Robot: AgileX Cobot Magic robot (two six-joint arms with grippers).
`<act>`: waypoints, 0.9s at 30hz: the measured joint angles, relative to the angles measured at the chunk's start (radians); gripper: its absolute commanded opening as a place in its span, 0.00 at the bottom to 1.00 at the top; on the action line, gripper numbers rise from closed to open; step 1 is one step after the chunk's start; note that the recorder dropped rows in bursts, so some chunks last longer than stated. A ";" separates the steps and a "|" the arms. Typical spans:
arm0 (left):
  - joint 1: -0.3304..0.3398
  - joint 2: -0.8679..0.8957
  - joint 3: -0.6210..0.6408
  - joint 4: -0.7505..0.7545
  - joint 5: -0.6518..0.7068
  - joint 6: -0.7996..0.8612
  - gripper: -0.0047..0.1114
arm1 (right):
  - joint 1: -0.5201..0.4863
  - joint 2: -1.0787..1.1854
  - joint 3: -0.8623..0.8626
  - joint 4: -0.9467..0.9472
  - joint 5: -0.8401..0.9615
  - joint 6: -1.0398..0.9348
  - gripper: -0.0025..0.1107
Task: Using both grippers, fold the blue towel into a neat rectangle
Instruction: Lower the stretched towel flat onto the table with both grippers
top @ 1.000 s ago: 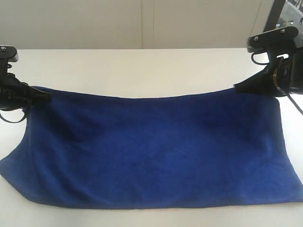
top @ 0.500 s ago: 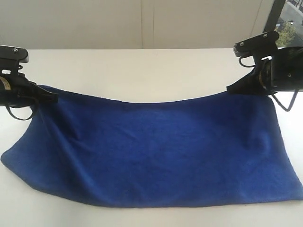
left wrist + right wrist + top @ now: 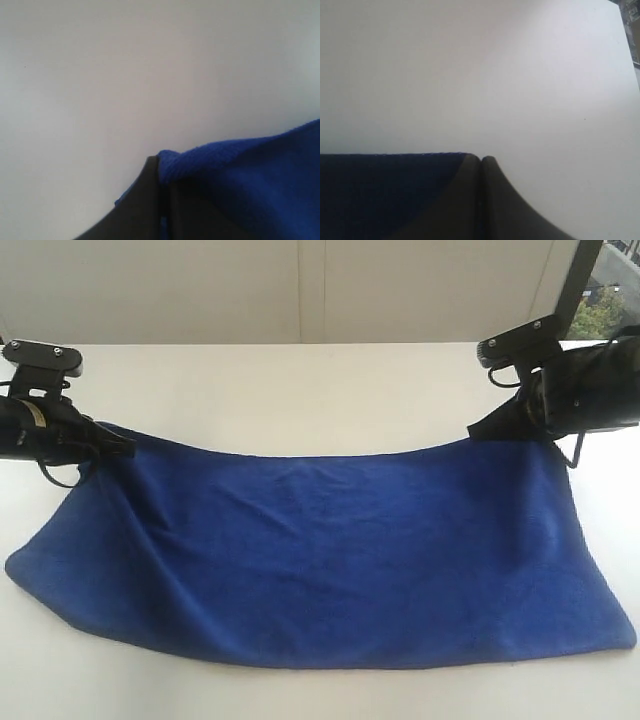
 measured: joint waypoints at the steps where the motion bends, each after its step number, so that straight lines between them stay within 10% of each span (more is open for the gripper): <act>1: 0.000 0.007 -0.002 0.000 0.002 0.000 0.04 | 0.000 0.005 -0.005 -0.012 0.002 0.013 0.02; 12: 0.049 0.018 -0.006 -0.017 0.002 0.003 0.06 | 0.000 0.048 -0.037 -0.095 0.037 0.110 0.02; 19: 0.049 0.018 -0.006 -0.017 0.002 0.003 0.51 | 0.000 0.052 -0.037 -0.109 0.036 0.132 0.30; 27: 0.049 0.016 -0.016 -0.019 0.002 0.010 0.53 | 0.000 0.052 -0.037 -0.095 0.141 0.149 0.34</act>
